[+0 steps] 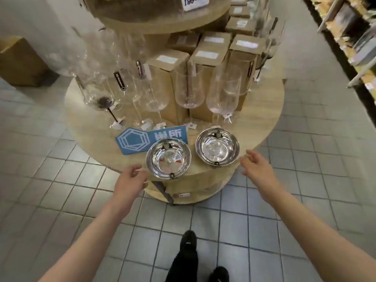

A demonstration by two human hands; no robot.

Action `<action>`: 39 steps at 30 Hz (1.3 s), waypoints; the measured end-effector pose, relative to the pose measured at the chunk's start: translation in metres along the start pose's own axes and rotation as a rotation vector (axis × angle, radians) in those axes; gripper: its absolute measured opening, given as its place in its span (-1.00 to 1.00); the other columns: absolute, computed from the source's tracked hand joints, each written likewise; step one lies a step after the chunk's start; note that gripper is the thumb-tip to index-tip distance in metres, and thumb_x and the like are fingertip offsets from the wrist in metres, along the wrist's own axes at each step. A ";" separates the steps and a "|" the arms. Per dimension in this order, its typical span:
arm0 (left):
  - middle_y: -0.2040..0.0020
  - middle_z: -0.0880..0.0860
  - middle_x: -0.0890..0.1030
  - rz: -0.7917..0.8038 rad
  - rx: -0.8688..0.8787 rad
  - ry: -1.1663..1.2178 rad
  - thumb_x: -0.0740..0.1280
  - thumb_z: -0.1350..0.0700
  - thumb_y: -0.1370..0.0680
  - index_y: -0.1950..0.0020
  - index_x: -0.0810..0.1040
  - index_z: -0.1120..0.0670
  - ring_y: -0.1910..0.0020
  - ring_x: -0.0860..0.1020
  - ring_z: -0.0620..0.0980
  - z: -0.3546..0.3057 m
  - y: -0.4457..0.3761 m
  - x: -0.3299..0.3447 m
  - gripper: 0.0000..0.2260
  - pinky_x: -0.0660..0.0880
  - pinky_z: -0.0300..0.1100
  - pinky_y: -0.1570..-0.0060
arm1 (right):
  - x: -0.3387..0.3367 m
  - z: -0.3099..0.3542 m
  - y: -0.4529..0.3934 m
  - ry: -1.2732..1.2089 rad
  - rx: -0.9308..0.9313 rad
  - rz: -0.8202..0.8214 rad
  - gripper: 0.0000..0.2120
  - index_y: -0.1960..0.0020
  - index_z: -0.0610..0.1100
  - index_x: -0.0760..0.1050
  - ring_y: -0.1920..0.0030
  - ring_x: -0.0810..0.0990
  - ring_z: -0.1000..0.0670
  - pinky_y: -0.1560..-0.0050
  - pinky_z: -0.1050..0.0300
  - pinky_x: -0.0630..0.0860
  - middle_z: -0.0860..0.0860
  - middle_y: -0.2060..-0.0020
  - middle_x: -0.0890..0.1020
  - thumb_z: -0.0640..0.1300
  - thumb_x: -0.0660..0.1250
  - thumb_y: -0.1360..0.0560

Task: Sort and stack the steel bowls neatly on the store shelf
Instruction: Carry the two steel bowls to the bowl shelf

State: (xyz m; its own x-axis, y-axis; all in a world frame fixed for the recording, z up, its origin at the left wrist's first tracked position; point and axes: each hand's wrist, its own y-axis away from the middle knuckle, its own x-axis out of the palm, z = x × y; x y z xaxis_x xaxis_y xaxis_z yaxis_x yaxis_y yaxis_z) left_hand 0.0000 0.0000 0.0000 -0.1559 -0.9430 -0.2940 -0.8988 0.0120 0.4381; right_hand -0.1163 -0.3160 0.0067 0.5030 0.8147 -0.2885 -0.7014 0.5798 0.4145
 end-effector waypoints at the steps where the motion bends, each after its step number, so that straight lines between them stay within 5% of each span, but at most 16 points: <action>1: -0.15 0.11 0.61 0.012 -0.006 0.012 0.38 0.13 -0.59 -0.34 0.49 0.11 -0.03 0.66 0.03 -0.001 -0.007 0.002 -0.68 0.61 -0.07 -0.06 | 0.004 0.000 -0.008 -0.012 0.021 -0.027 -0.44 -0.54 -0.09 0.32 -0.08 0.63 0.00 -0.31 -0.14 0.54 0.04 -0.06 0.64 -0.03 0.36 -0.59; 4: -0.12 0.12 0.64 0.060 -0.006 0.046 0.40 0.13 -0.59 -0.31 0.51 0.08 0.00 0.70 0.06 -0.005 -0.023 0.010 -0.71 0.66 -0.05 0.01 | 0.016 0.002 -0.025 -0.052 0.076 -0.078 -0.42 -0.55 -0.13 0.29 -0.05 0.62 -0.04 -0.26 -0.15 0.58 -0.02 -0.07 0.61 -0.07 0.38 -0.60; 9: 0.12 -0.03 0.73 0.103 0.035 -0.023 0.37 0.20 -0.58 -0.09 0.62 -0.05 0.14 0.71 -0.04 -0.009 -0.036 0.020 -0.83 0.68 -0.10 0.19 | 0.037 0.004 -0.043 -0.106 0.137 -0.105 -0.74 -0.28 -0.12 0.51 0.06 0.69 0.01 0.27 0.27 0.61 -0.03 0.00 0.68 -0.15 0.36 -0.60; 14: 0.18 -0.03 0.74 0.157 0.013 -0.057 0.34 0.29 -0.56 0.01 0.68 -0.06 0.21 0.71 -0.09 -0.012 -0.048 0.019 -0.75 0.61 -0.28 0.30 | 0.037 0.003 -0.051 -0.073 0.138 -0.095 -0.83 -0.06 -0.12 0.63 0.08 0.73 -0.08 0.25 0.22 0.64 -0.11 0.06 0.72 -0.30 0.31 -0.56; 20: 0.11 0.03 0.75 0.199 -0.029 -0.042 0.33 0.32 -0.55 -0.09 0.69 -0.05 0.12 0.73 0.02 -0.023 -0.038 0.018 -0.70 0.66 -0.18 0.19 | 0.005 0.004 -0.035 -0.202 0.151 -0.045 -0.78 -0.01 -0.12 0.67 0.18 0.75 -0.04 0.22 0.12 0.67 -0.01 0.23 0.74 -0.35 0.31 -0.53; 29: 0.21 0.12 0.74 0.337 0.058 -0.106 0.29 0.37 -0.53 -0.10 0.67 0.09 0.32 0.72 0.12 -0.055 0.045 0.087 -0.72 0.63 -0.16 0.39 | -0.135 -0.036 0.043 -0.422 0.151 -0.224 -0.79 -0.08 -0.15 0.63 0.15 0.70 -0.04 0.27 0.19 0.65 -0.11 0.11 0.71 -0.36 0.32 -0.55; 34: 0.21 0.00 0.76 0.463 0.140 -0.125 0.37 0.28 -0.54 -0.06 0.69 0.00 0.33 0.71 -0.09 -0.072 0.111 0.174 -0.78 0.52 -0.37 0.50 | -0.250 -0.081 0.108 -0.457 0.150 -0.391 -0.78 -0.15 -0.21 0.61 0.23 0.69 0.02 0.28 0.18 0.63 -0.13 0.12 0.70 -0.35 0.29 -0.56; 39: 0.28 0.05 0.73 0.567 0.176 -0.142 0.39 0.32 -0.51 -0.04 0.71 0.07 0.43 0.66 -0.07 -0.078 0.160 0.260 -0.78 0.53 -0.25 0.51 | -0.344 -0.128 0.171 -0.490 0.127 -0.582 -0.74 -0.19 -0.18 0.61 0.18 0.70 -0.03 0.28 0.15 0.64 -0.16 0.01 0.70 -0.35 0.30 -0.55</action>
State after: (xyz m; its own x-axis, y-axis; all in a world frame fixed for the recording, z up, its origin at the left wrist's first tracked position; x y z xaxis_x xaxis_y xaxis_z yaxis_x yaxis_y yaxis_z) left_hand -0.1523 -0.2691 0.0601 -0.6722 -0.7202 -0.1717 -0.7122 0.5656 0.4157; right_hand -0.4736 -0.4968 0.0663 0.9601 0.2656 -0.0878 -0.2066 0.8849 0.4174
